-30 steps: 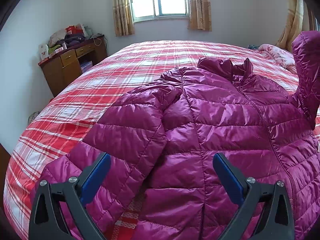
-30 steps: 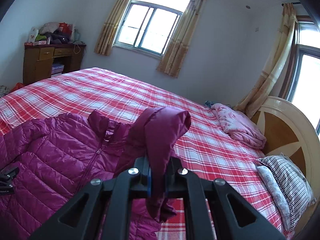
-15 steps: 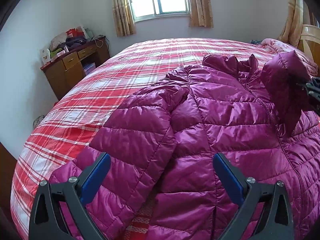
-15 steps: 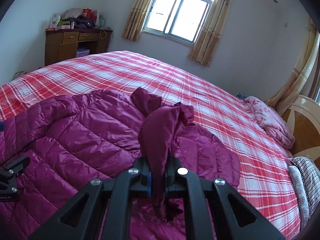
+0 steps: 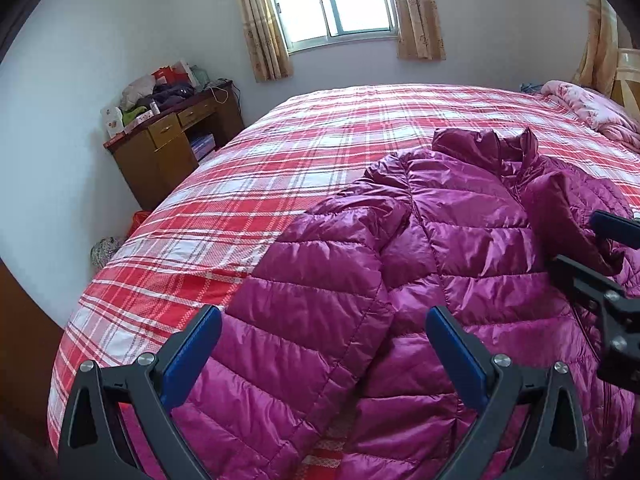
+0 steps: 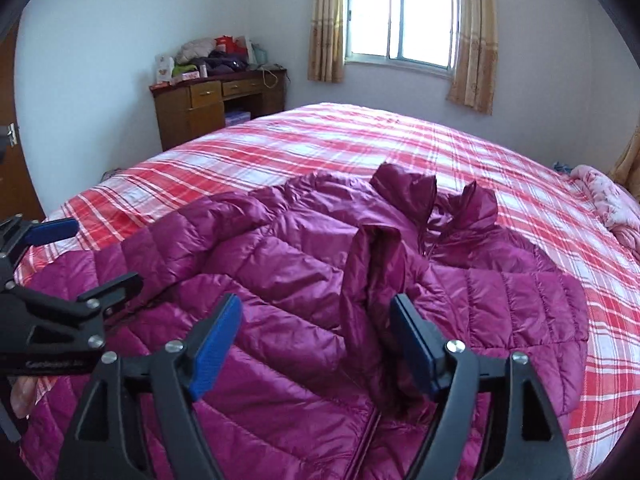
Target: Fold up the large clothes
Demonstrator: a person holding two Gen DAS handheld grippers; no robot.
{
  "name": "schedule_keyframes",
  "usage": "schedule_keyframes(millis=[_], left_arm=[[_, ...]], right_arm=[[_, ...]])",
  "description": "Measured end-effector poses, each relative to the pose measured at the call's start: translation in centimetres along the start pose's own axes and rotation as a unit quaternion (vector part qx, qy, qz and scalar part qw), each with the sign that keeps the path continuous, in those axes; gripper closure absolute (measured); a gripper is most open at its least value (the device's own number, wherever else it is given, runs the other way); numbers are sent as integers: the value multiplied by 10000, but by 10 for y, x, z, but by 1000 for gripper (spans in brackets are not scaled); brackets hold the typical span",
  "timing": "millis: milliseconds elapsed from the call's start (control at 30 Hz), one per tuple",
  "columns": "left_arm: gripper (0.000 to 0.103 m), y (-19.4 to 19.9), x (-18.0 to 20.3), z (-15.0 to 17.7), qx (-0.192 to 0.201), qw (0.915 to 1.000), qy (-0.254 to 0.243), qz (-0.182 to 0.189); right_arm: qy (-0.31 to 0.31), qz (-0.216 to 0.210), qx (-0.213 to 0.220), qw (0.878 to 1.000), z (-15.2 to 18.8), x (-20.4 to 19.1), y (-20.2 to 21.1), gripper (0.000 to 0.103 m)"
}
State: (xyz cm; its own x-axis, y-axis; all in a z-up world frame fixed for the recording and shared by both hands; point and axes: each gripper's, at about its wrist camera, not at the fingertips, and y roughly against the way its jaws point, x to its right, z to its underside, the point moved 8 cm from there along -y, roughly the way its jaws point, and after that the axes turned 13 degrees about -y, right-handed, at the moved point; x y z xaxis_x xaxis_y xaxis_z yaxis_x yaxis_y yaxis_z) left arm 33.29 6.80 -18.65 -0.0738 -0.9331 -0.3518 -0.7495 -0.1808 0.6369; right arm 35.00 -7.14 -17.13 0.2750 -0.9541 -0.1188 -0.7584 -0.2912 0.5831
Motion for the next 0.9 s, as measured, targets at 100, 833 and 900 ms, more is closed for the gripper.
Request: schedule_keyframes(millis=[100,833,900], left_arm=[[1,9,1,-12,89,10000,3,46],[1,-97,93,-44,-452,9914,-960,-767],[1,-100,89,-42,-504,9927,-864,-672]], right_arm=[[29,41,272,9996,-6,11,28,24],[-1938,1685,-728,9637,29,226,-32,63],[-1754,1785,-831,9646,38,223,-39,63]])
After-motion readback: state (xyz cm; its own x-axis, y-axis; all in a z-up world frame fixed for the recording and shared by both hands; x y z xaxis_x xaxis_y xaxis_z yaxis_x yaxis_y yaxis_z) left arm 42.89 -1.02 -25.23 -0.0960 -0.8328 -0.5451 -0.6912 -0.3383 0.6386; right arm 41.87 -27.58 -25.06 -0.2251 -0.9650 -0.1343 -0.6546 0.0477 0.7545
